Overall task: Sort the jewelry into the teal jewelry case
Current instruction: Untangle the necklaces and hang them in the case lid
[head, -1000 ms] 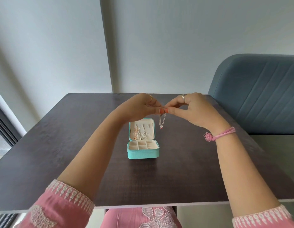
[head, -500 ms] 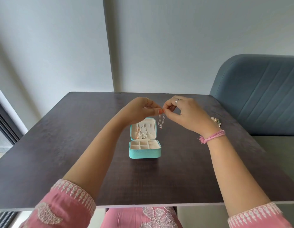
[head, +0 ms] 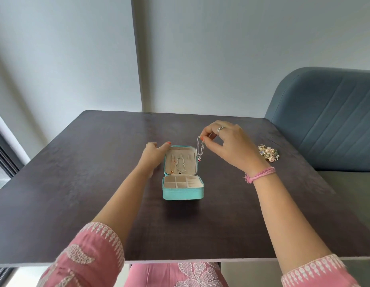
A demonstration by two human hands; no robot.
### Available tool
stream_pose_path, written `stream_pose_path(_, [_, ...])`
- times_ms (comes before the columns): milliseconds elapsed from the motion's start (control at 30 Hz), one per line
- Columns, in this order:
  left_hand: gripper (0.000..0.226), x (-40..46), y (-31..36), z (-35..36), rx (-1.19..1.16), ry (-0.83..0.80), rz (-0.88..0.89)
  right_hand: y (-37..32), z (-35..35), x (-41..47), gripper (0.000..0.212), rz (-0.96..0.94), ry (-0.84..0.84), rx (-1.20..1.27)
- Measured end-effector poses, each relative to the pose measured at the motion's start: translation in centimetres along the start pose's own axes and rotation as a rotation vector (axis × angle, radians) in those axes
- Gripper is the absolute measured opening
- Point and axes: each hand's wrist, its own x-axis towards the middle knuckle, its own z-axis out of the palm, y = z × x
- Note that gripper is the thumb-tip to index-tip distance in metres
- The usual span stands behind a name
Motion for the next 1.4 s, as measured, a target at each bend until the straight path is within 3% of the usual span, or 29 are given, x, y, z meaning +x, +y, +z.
stream_pose_path(67, [0.081, 1.2, -1.5, 0.3, -0.021, -0.070, -0.070, 0.2, 0.3, 0.1, 0.007, -0.010, 0.001, -0.004])
stream_pose_path(200, [0.050, 1.8, -1.8, 0.4, -0.056, -0.131, -0.025, 0.5, 0.9, 0.1, 0.006, -0.018, 0.009, -0.021])
stream_pose_path(300, [0.056, 1.8, -1.6, 0.5, -0.088, -0.183, -0.011, 0.7, 1.5, 0.2, 0.004, -0.026, 0.036, -0.041])
stream_pose_path(400, [0.090, 2.5, -2.3, 0.7, -0.135, -0.165, -0.016, 0.8, 2.1, 0.1, 0.005, -0.036, 0.044, -0.038])
stream_pose_path(533, [0.060, 1.6, -2.4, 1.4, -0.277, -0.158, 0.060, 1.0, 2.9, -0.3, 0.014, -0.045, 0.020, -0.048])
stream_pose_path(867, [0.060, 0.3, -2.9, 2.6, -0.404, -0.090, 0.244, 0.9, 4.3, -1.9, 0.006, -0.073, 0.023, -0.092])
stream_pose_path(1000, [0.053, -0.3, -2.6, 2.7, -0.411, -0.092, 0.299, 0.9, 4.9, -2.4, 0.014, -0.073, 0.016, -0.108])
stream_pose_path(1400, [0.046, -1.1, -2.1, 2.5, -0.408, -0.077, 0.352, 1.7, 6.6, -1.2, 0.012, 0.003, 0.050, -0.285])
